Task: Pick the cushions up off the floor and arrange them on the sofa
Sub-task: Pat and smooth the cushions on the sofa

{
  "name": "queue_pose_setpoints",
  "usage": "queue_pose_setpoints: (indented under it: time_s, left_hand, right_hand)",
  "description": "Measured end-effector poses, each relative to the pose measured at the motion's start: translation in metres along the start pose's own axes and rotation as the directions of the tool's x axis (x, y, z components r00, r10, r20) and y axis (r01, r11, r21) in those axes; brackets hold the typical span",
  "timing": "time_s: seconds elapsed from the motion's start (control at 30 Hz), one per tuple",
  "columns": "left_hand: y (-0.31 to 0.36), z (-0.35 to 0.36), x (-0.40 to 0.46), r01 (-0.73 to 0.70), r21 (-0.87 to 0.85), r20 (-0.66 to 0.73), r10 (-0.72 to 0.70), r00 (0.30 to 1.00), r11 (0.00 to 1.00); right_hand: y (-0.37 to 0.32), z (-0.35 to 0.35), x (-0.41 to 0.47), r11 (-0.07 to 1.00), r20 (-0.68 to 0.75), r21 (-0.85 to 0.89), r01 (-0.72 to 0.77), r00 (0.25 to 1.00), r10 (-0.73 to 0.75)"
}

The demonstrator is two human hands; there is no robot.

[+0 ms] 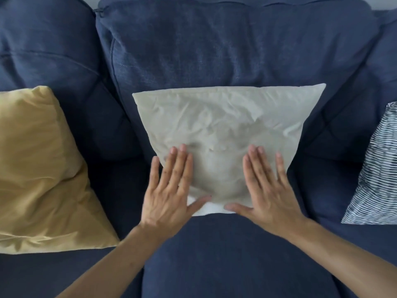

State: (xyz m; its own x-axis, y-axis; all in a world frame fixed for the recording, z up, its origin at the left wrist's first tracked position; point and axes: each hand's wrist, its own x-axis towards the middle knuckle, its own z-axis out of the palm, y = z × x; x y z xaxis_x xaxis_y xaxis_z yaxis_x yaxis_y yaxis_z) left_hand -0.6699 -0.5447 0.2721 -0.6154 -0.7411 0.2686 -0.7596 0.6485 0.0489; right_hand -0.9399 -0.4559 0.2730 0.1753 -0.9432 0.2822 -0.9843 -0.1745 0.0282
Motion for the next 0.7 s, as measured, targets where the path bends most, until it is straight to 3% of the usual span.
queue_pose_setpoints:
  time_s: [0.1,0.2,0.37,0.43,0.6,0.7]
  left_hand:
    - [0.028,0.015,0.004,0.018,0.032,0.031,-0.019,0.999,0.999]
    - [0.016,0.027,0.005,0.09,0.128,0.081,-0.101,0.992,0.988]
    - [-0.038,0.015,-0.017,0.109,0.146,0.142,-0.13,0.981,0.983]
    - [-0.042,-0.003,-0.016,0.088,0.097,0.109,-0.099,0.989,0.991]
    - [0.009,-0.033,0.067,-0.132,-0.175,-0.107,0.114,0.988,0.976]
    - [0.019,-0.033,0.122,-0.139,-0.117,-0.116,0.125,0.985,0.983]
  right_hand:
    - [-0.013,0.018,-0.004,0.992,0.06,-0.121,0.026,0.998,-0.019]
    - [0.002,0.026,-0.004,0.977,0.082,-0.212,-0.035,0.995,0.053]
    - [0.036,0.009,-0.028,0.982,0.082,-0.156,-0.103,0.99,0.116]
    - [0.038,-0.003,-0.025,0.992,0.029,-0.074,-0.098,0.994,0.101]
    - [0.016,-0.026,0.064,0.998,-0.166,0.057,0.006,0.986,0.003]
    - [0.019,-0.023,0.106,0.999,-0.151,0.045,-0.009,0.988,0.016]
